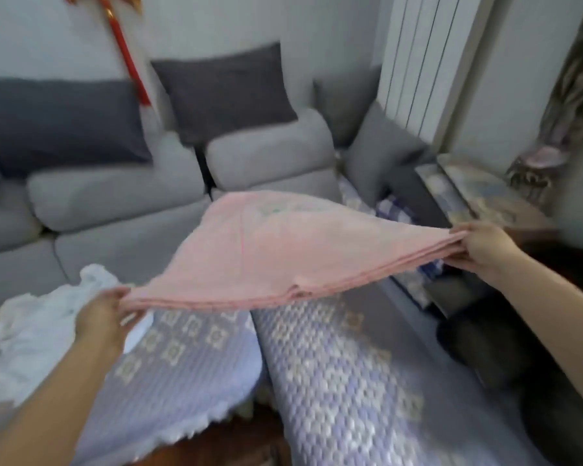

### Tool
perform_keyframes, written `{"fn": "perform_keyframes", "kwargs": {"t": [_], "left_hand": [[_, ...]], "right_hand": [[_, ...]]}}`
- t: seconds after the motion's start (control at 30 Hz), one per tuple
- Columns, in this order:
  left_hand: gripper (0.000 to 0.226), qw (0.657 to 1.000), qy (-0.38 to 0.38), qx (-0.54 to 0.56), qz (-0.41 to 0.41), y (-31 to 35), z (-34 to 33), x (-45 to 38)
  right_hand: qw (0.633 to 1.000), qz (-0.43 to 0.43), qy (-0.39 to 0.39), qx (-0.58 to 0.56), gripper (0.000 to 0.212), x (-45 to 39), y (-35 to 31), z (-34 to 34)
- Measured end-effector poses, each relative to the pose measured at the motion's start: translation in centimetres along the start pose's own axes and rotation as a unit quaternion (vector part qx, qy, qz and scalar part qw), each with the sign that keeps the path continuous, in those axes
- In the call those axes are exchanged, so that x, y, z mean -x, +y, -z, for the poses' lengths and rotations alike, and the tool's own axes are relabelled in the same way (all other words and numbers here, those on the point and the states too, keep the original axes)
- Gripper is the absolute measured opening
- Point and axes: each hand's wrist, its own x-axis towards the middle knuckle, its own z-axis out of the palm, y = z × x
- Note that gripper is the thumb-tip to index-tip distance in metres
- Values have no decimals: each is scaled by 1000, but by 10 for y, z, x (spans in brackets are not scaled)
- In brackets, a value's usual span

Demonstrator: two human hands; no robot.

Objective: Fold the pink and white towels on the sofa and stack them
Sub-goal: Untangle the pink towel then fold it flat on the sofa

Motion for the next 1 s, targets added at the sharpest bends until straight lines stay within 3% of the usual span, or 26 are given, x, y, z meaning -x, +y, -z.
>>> {"fn": "perform_keyframes", "kwargs": {"t": [0.13, 0.33, 0.43, 0.53, 0.6, 0.7, 0.87, 0.93, 1.0], "left_hand": [[32, 969, -13, -220, 110, -148, 46, 42], [25, 865, -58, -442, 230, -347, 80, 110], [23, 810, -119, -517, 251, -410, 82, 140], [28, 768, -142, -528, 332, -441, 80, 178], [25, 732, -218, -539, 356, -449, 82, 199], [18, 686, -297, -550, 373, -454, 91, 214], [23, 603, -342, -619, 371, -478, 100, 216], [19, 561, -367, -644, 370, -493, 96, 220], [19, 557, -357, -649, 376, -508, 89, 229]], "right_hand": [[992, -114, 43, 40, 36, -13, 148, 32], [947, -253, 111, 164, 40, -18, 366, 98], [924, -274, 164, 210, 37, -2, 417, 135], [911, -267, 195, 246, 29, 9, 445, 169], [900, -249, 219, 284, 15, 9, 455, 188], [893, -218, 254, 300, 25, 7, 468, 211], [913, -285, 216, 197, 35, 6, 542, 230], [896, -351, 117, 245, 26, 21, 575, 215], [879, -368, 42, 300, 29, 52, 596, 184]]}}
